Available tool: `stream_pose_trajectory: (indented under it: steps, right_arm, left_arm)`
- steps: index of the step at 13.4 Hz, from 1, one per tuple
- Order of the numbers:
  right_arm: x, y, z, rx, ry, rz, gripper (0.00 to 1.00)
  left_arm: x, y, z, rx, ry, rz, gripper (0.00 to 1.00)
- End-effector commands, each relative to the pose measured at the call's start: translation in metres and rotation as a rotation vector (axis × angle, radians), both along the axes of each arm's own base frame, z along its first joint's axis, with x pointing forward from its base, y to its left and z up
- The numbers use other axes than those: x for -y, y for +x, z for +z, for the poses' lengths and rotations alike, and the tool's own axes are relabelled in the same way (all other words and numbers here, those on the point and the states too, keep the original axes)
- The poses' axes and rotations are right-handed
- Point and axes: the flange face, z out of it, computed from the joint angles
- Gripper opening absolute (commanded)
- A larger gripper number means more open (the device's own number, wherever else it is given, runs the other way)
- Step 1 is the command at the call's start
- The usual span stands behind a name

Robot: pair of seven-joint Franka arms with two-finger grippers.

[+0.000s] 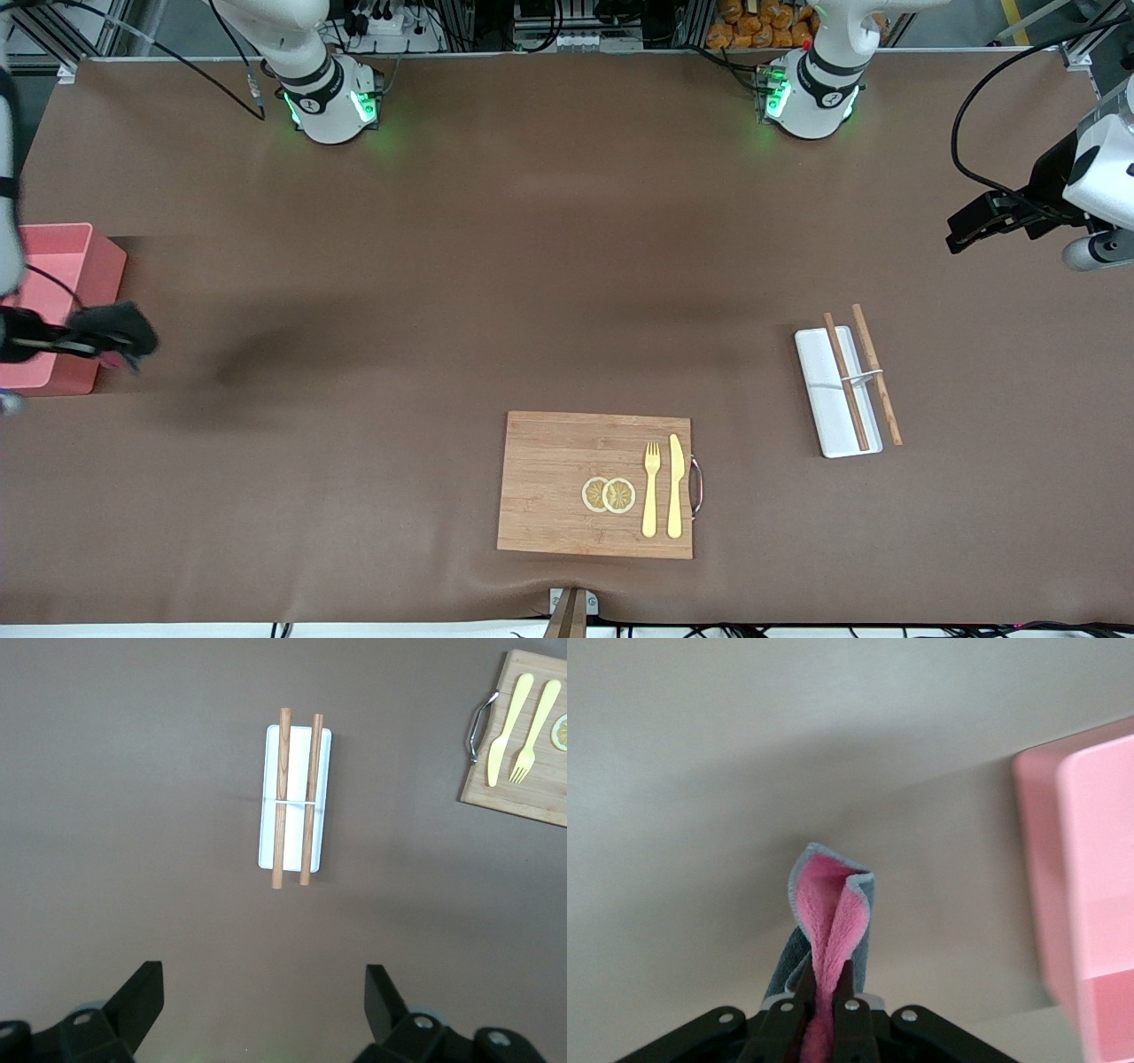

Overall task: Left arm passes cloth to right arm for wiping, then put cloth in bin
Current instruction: 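Position the held cloth over the pink bin with the right gripper, then open the right gripper to drop the cloth into the pink bin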

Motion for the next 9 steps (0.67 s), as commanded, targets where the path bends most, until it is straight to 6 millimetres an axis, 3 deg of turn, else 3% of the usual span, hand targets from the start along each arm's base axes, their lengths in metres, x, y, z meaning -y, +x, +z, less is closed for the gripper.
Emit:
stream_pose_trajectory:
  steps: [1,4,6,9]
  right_arm:
    - [0.068,-0.029,0.010,-0.014,-0.031,0.100,0.00]
    - [0.141,-0.059,0.008,0.021,-0.057,0.170,0.00]
    - [0.188,-0.080,-0.013,0.056,-0.083,0.184,0.00]
    - [0.234,-0.096,-0.063,0.104,-0.093,0.199,0.00]
  left_arm:
    - [-0.002,-0.009,0.005,0.008,-0.013,-0.006,1.00]
    - [-0.004,-0.009,0.001,0.002,-0.013,-0.003,1.00]
    - [-0.003,-0.009,0.001,0.004,-0.013,-0.005,1.00]
    - [-0.003,-0.009,0.000,0.004,-0.013,-0.005,1.00]
